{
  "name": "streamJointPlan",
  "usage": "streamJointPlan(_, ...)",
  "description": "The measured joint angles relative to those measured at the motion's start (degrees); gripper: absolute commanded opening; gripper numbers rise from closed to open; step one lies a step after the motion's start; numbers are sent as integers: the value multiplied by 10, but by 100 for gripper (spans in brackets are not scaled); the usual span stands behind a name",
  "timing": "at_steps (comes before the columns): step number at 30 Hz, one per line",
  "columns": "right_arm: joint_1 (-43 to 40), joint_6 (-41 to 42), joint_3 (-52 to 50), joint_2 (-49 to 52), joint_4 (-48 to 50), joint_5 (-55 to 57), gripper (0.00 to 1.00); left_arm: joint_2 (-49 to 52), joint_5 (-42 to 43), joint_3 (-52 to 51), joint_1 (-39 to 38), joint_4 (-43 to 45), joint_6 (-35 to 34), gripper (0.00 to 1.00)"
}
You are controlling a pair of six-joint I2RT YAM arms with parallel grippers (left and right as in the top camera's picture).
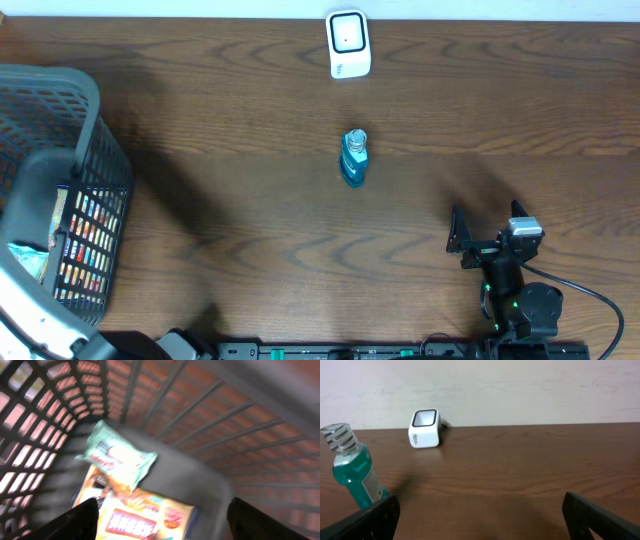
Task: Scan the item barcode
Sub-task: 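Grasp the small orange box in the basket with the left gripper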
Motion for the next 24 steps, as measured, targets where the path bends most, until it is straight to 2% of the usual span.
streamJointPlan(5,0,0,0,0,0,0,99,41,15,-17,0,-54,-21,85)
streamJointPlan(9,0,0,0,0,0,0,99,88,72,-35,0,-116,-106,86)
streamJointPlan(10,0,0,0,0,0,0,99,97,88,-36,0,-120,-126,90)
streamJointPlan(14,0,0,0,0,0,0,99,129,150,-37,0,-111,-176,93)
streamJointPlan(22,0,0,0,0,0,0,99,180,234,-37,-11,-74,-188,95)
streamJointPlan(24,0,0,0,0,0,0,99,186,243,-37,-16,-72,-197,99)
